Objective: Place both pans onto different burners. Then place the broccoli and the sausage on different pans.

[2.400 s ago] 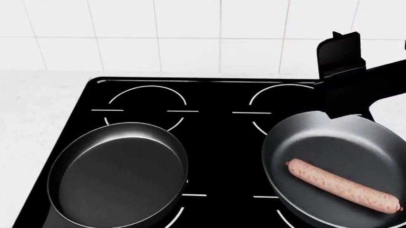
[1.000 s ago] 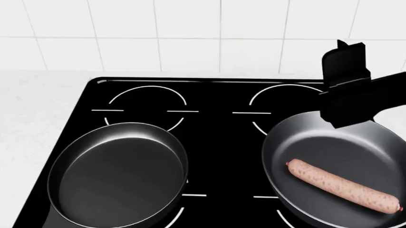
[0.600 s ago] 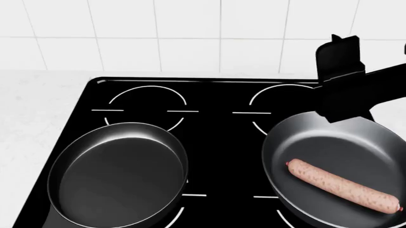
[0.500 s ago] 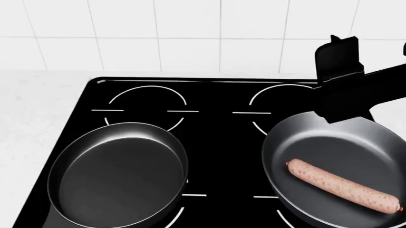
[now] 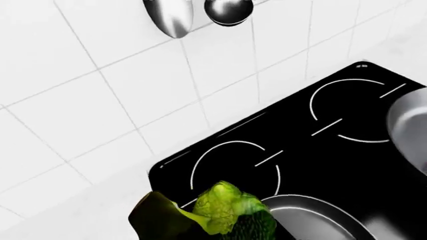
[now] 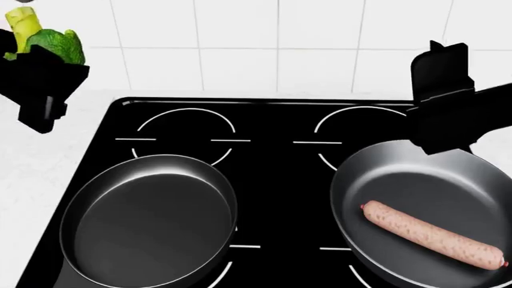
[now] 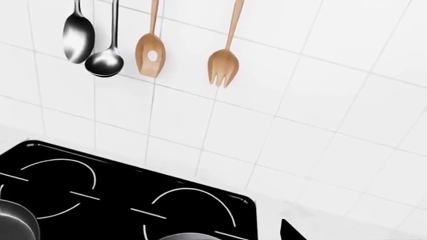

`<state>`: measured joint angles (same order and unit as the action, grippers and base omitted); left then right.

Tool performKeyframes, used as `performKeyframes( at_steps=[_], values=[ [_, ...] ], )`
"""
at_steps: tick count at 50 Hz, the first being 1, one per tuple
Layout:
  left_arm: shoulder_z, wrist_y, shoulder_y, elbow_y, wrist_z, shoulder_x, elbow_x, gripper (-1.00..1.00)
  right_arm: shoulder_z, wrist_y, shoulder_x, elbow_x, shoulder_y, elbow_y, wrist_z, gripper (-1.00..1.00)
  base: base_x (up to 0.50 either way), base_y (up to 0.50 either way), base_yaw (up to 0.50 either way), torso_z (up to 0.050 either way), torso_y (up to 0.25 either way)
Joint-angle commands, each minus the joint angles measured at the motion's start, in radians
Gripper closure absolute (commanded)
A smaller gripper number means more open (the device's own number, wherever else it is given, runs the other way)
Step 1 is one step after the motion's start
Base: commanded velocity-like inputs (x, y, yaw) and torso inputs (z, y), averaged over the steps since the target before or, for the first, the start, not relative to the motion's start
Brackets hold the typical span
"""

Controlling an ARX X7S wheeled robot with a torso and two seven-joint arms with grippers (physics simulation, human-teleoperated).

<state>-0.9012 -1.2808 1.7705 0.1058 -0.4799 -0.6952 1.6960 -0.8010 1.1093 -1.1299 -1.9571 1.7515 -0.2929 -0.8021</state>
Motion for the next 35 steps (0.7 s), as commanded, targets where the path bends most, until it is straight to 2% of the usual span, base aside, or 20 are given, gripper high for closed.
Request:
performKeyframes(
  at_steps=[1,18,35],
  values=[
    [0.011,0.002,-0.018,0.017,0.05,0.083,0.02,1.0,0.019,0.025,0.02,0.011,0.012,0.004,0.02,-1.0,0.0,0.0,0.0,0.0,0.0],
    [-0.007,0.013,-0.104,-0.06,0.051,0.082,0.071,1.0,0.019,0.022,0.009,-0.012,0.011,-0.011,-0.001,-1.0,0.0,0.0,0.0,0.0,0.001],
    [-0.04,0.041,-0.151,-0.039,0.085,0.115,0.015,1.0,0.022,0.012,-0.008,-0.016,-0.005,-0.027,-0.002,-1.0,0.0,0.0,0.0,0.0,0.001]
  ],
)
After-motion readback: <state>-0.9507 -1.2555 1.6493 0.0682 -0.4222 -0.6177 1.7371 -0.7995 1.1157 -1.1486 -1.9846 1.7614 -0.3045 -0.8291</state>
